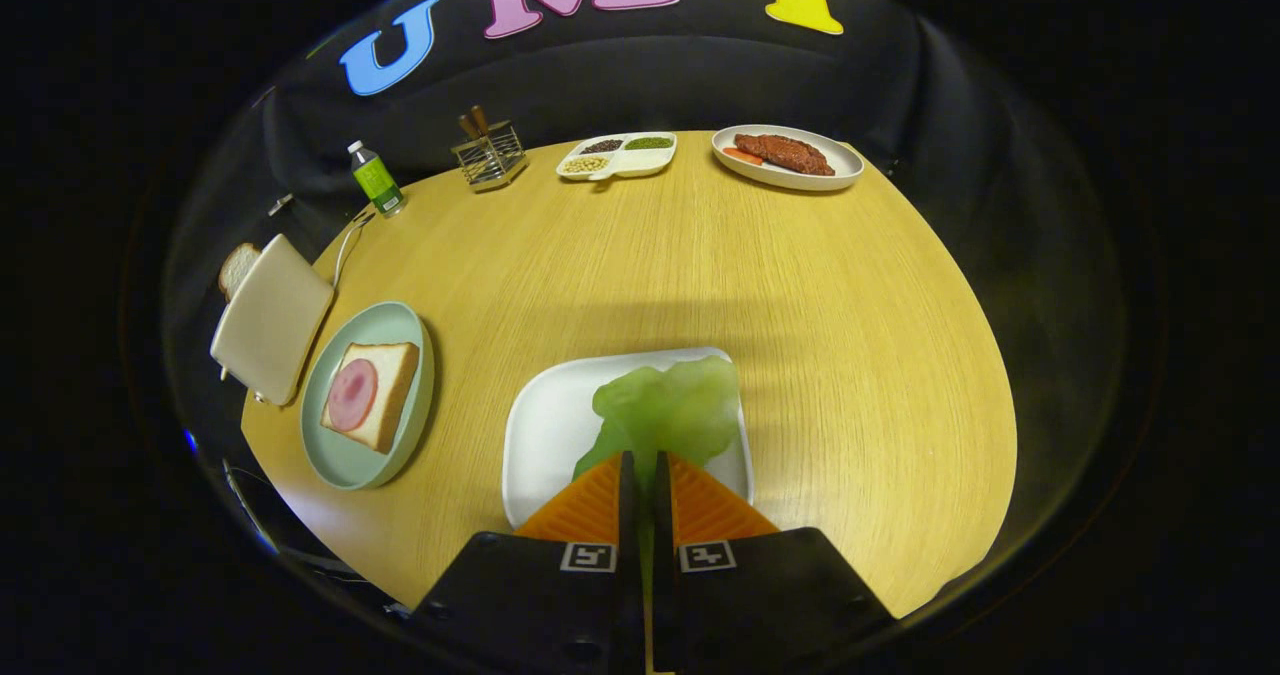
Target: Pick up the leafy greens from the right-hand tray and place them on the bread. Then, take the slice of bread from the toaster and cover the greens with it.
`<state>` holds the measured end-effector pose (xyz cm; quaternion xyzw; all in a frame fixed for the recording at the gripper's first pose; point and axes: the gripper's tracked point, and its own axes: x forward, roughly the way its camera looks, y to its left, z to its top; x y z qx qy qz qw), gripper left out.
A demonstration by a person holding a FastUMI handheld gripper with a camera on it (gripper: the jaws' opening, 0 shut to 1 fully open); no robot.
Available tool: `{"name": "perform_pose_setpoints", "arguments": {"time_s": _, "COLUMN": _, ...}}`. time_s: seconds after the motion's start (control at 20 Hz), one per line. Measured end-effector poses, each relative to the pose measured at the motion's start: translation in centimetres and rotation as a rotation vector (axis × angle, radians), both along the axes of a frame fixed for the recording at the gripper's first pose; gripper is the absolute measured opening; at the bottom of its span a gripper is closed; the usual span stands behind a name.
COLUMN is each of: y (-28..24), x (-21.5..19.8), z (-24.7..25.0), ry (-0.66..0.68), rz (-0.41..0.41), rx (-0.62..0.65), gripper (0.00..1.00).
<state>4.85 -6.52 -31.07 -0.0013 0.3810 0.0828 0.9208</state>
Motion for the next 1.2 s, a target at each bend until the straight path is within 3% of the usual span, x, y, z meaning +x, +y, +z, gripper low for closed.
{"name": "perform_pose_setpoints", "arguments": {"time_s": 0.55, "y": 5.7, "x": -1.8, "z": 8.5, "ry": -0.126, "rz": 0.084, "rx": -0.018, "gripper": 0.08}}
{"name": "perform_pose_setpoints", "arguments": {"time_s": 0.85, "y": 12.2, "x": -2.4, "z": 10.3, "ry": -0.135, "rz": 0.127, "rx": -0.015, "gripper": 0.08}}
{"name": "perform_pose_setpoints", "arguments": {"time_s": 1.2, "y": 20.7, "x": -3.1, "z": 9.7, "ry": -0.117, "rz": 0.251, "rx": -0.018, "gripper": 0.08}}
